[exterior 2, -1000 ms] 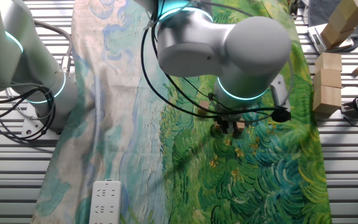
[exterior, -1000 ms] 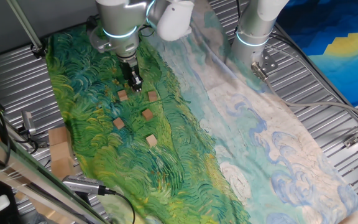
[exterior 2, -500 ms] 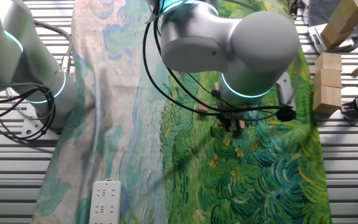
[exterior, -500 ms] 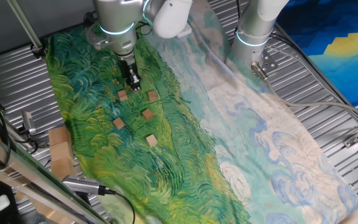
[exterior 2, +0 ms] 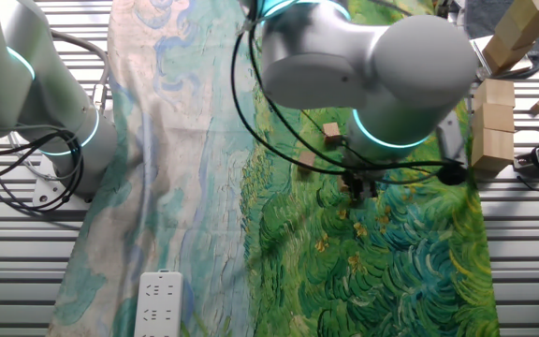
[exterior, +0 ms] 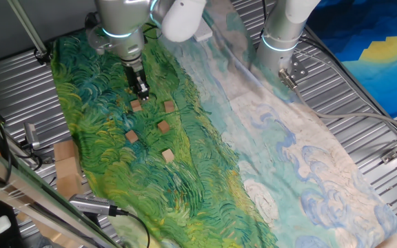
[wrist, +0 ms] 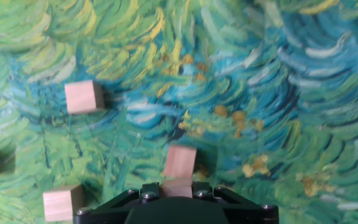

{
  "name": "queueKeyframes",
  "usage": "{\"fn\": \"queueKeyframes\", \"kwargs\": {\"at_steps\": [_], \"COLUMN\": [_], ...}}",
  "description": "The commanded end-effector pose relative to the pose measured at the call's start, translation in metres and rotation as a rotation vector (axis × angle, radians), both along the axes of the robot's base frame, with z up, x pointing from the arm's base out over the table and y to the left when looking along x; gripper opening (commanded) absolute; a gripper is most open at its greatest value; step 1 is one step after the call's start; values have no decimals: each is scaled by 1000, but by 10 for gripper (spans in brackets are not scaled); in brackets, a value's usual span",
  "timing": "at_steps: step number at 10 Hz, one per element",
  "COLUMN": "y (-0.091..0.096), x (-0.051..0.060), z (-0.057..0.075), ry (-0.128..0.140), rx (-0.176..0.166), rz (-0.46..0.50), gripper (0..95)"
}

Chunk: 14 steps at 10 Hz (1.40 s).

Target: Stack the blocks into a pyramid shape

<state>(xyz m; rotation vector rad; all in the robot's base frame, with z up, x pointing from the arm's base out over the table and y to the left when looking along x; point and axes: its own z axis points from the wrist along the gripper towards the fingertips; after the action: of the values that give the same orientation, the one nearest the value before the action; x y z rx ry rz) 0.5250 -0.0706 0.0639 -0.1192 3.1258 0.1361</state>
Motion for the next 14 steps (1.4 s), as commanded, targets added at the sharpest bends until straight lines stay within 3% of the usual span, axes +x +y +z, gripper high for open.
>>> {"fn": "queueKeyframes", "kwargs": {"at_steps": [1,4,8,14], "y": [-3,-13,-35,-38], "x": [6,18,21,26], "z": [3,7,-4,-17], "ry": [1,0,-14,-13], "rx": [2,3,5,23], "rz": [4,31,72,33], "gripper": [0,0,0,0]}}
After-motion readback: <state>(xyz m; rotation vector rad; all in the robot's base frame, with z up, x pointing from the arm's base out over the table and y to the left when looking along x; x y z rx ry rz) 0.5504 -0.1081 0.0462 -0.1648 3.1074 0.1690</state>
